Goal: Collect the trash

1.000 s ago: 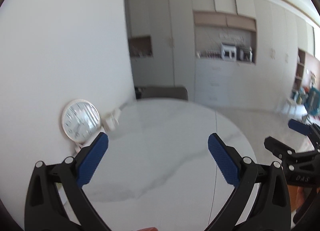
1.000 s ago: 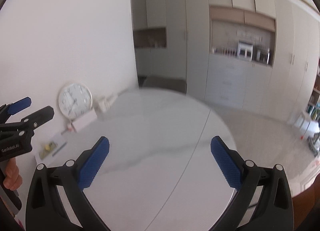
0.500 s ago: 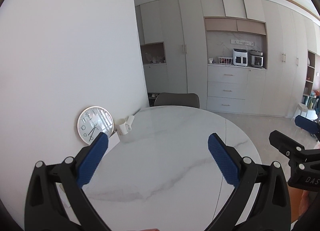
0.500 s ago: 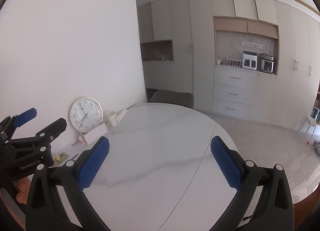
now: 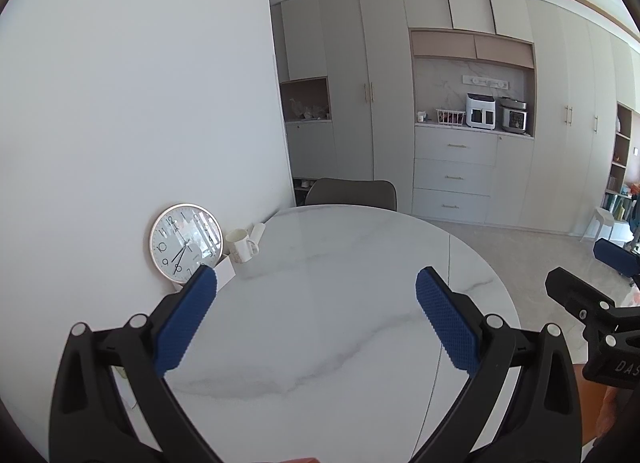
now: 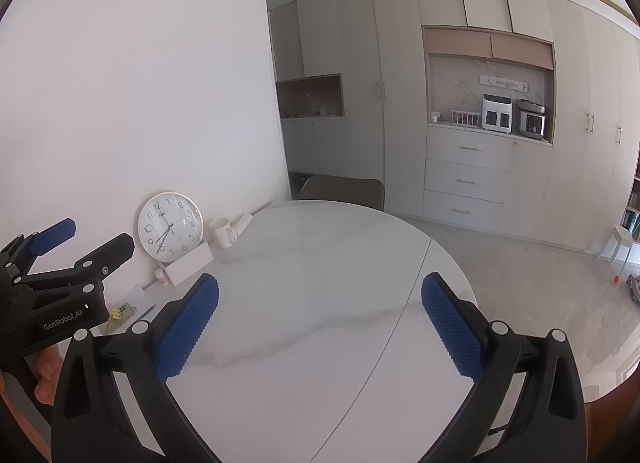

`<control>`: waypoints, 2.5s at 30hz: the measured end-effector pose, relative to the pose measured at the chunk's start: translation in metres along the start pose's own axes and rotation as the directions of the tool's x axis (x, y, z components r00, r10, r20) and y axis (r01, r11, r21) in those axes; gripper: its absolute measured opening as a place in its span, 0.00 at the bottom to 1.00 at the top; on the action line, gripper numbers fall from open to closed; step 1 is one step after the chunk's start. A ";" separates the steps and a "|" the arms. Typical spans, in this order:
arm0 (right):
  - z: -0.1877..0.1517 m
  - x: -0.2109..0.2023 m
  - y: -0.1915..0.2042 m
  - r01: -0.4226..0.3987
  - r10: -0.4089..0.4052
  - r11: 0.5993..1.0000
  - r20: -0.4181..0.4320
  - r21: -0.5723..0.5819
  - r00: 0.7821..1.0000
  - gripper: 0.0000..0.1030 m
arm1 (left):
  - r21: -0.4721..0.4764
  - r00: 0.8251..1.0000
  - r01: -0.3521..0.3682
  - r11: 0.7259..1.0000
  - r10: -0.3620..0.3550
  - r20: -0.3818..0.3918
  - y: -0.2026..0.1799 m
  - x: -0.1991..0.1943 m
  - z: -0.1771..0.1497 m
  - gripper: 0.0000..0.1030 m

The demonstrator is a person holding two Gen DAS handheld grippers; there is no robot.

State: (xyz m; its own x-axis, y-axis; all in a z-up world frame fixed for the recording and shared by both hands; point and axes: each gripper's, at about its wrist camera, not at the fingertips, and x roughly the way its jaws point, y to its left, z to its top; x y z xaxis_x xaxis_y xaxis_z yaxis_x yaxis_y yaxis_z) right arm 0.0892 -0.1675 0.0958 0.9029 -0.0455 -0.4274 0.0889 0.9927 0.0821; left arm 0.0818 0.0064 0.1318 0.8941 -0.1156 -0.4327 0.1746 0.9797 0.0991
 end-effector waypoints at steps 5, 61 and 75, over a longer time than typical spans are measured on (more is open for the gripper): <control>-0.001 0.000 0.001 -0.001 0.001 1.000 -0.005 -0.004 1.000 0.98 | -0.005 1.000 0.012 1.000 -0.012 -0.014 0.001 0.003 -0.003 0.93; -0.014 0.003 0.023 -0.027 0.027 1.000 -0.044 -0.012 0.999 0.98 | -0.019 0.998 0.032 0.999 -0.033 -0.056 0.019 0.005 -0.015 0.93; -0.016 0.004 0.022 -0.032 0.032 0.999 -0.055 -0.011 0.998 0.98 | -0.010 0.998 0.036 0.999 -0.037 -0.059 0.018 0.006 -0.016 0.93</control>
State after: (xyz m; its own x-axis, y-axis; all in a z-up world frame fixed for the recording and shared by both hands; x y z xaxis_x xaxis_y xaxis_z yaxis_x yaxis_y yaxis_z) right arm 0.0884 -0.1439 0.0818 0.8808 -0.0076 -0.4734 0.0548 0.9948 0.0859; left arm 0.0838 0.0264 0.1165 0.8612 -0.1418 -0.4880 0.2027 0.9764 0.0741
